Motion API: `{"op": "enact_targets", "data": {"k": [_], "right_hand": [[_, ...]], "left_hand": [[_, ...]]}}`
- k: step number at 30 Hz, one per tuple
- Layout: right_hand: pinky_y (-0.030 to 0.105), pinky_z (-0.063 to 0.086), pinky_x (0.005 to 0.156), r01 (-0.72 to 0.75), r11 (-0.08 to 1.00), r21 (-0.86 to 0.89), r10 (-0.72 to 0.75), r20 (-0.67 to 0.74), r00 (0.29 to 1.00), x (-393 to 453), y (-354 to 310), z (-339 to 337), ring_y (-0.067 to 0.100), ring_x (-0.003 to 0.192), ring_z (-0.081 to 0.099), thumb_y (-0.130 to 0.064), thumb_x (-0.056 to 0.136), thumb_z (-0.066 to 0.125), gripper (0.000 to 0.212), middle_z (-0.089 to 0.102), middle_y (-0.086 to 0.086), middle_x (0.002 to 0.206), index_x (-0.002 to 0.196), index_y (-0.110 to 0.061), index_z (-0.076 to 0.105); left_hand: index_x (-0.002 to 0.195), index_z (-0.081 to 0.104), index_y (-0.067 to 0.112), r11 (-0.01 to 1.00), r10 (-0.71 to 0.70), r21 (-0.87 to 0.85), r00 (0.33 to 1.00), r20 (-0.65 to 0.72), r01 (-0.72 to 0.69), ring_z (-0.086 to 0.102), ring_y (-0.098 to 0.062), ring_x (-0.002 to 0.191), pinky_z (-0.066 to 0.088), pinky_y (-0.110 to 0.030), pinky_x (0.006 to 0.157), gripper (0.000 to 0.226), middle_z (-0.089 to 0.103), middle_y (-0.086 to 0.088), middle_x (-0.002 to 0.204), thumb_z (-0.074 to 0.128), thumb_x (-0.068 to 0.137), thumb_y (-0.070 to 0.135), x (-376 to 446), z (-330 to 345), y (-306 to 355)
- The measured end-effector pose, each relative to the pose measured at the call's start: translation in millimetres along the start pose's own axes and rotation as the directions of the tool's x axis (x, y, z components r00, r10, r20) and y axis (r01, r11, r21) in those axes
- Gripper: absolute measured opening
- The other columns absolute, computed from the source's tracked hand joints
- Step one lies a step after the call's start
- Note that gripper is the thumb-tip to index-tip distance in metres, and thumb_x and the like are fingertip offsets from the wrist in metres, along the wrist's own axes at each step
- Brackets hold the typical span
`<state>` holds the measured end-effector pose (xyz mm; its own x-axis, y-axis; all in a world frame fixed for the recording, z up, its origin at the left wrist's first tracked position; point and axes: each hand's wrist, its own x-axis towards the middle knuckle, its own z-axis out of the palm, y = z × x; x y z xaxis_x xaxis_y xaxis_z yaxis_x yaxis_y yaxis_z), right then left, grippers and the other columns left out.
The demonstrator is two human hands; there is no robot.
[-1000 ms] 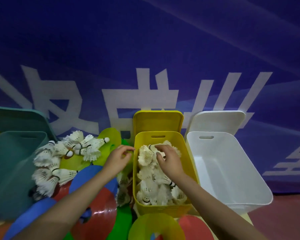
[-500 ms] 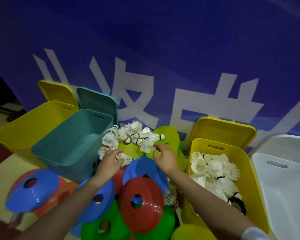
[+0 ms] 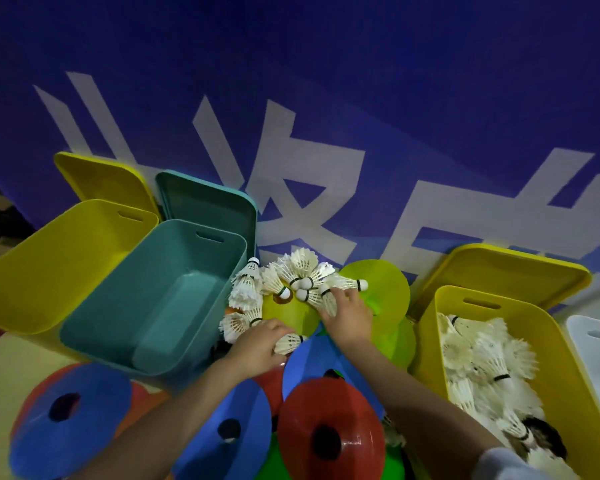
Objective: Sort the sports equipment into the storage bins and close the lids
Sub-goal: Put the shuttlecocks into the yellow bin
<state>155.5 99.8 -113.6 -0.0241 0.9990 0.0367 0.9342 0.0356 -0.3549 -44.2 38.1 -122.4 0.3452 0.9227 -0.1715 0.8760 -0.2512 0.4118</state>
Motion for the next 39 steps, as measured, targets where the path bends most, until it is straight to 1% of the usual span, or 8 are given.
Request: {"op": "enact_targets", "data": {"k": [5,10,13,16,24,32,35,39], "right_hand": [[0.037,0.049,0.083,0.061,0.997,0.047,-0.063,0.050,0.997,3,11,4,0.031,0.106,0.057,-0.037,0.085,0.062,0.055,0.049,0.009,0.129,0.136,-0.022,0.047],[0.033,0.046,0.087,0.021,0.931,0.363,-0.036,0.034,0.999,3,17,-12,0.024,0.110,0.055,-0.034,0.087,0.063,0.046,0.051,0.006,0.126,0.131,-0.024,0.053],[0.032,0.045,0.092,0.004,0.824,0.567,-0.013,0.013,1.000,-3,23,-28,0.019,0.113,0.053,-0.030,0.086,0.063,0.044,0.055,0.003,0.129,0.129,-0.024,0.055],[0.021,0.048,0.077,-0.023,0.710,0.704,-0.020,0.053,0.998,-16,28,-48,0.009,0.089,0.060,-0.026,0.087,0.063,0.034,0.061,0.003,0.121,0.121,-0.023,0.060],[0.012,0.044,0.072,0.079,0.649,0.757,-0.054,-0.058,0.997,-64,80,-106,0.006,0.094,0.059,-0.017,0.090,0.062,0.028,0.063,-0.006,0.107,0.117,-0.018,0.062],[0.023,0.046,0.074,0.064,0.688,0.723,0.069,-0.153,0.986,-116,190,-160,0.011,0.100,0.059,-0.031,0.090,0.060,0.031,0.063,-0.005,0.115,0.120,-0.023,0.061],[0.028,0.050,0.078,0.029,0.701,0.712,0.136,-0.173,0.975,-131,230,-175,0.011,0.096,0.062,-0.032,0.090,0.060,0.030,0.065,-0.004,0.112,0.119,-0.022,0.061],[0.022,0.046,0.075,-0.035,0.735,0.677,0.204,-0.172,0.964,-143,271,-187,0.003,0.093,0.057,-0.029,0.093,0.058,0.026,0.061,-0.005,0.113,0.119,-0.025,0.060]], "left_hand": [[0.134,0.049,0.030,0.992,-0.021,-0.122,0.998,-0.062,0.013,0.048,-0.012,0.112,0.043,-0.027,0.088,0.054,0.051,0.005,0.120,0.063,0.082,0.032,2,-7,-11],[0.132,0.050,0.029,0.981,-0.071,-0.195,0.955,-0.286,0.015,0.046,-0.006,0.101,0.038,-0.019,0.076,0.050,0.049,0.011,0.111,0.061,0.083,0.032,-10,-22,-4],[0.130,0.053,0.027,0.957,-0.135,-0.290,0.912,-0.386,0.018,0.044,-0.003,0.107,0.036,-0.018,0.086,0.048,0.048,0.013,0.115,0.064,0.084,0.029,-17,-28,13],[0.127,0.055,0.028,0.936,-0.170,-0.353,0.892,-0.418,0.013,0.048,-0.005,0.110,0.039,-0.020,0.091,0.045,0.052,0.009,0.118,0.065,0.083,0.030,-21,-30,38],[0.122,0.058,0.027,0.891,-0.154,-0.446,0.866,-0.476,-0.087,0.051,-0.004,0.105,0.043,-0.023,0.087,0.056,0.053,0.012,0.115,0.051,0.073,0.052,-34,-6,133],[0.124,0.057,0.023,0.825,-0.027,-0.511,0.887,-0.461,-0.240,0.050,0.005,0.103,0.039,-0.007,0.083,0.040,0.056,0.011,0.115,0.065,0.085,0.031,-17,32,249],[0.131,0.050,0.027,0.843,-0.005,-0.489,0.905,-0.425,-0.225,0.046,-0.002,0.111,0.037,-0.015,0.087,0.043,0.048,0.008,0.120,0.061,0.089,0.032,0,44,282],[0.136,0.043,0.028,0.868,-0.001,-0.464,0.936,-0.352,-0.174,0.043,-0.007,0.119,0.036,-0.021,0.092,0.046,0.044,0.006,0.128,0.054,0.092,0.040,26,54,310]]}}
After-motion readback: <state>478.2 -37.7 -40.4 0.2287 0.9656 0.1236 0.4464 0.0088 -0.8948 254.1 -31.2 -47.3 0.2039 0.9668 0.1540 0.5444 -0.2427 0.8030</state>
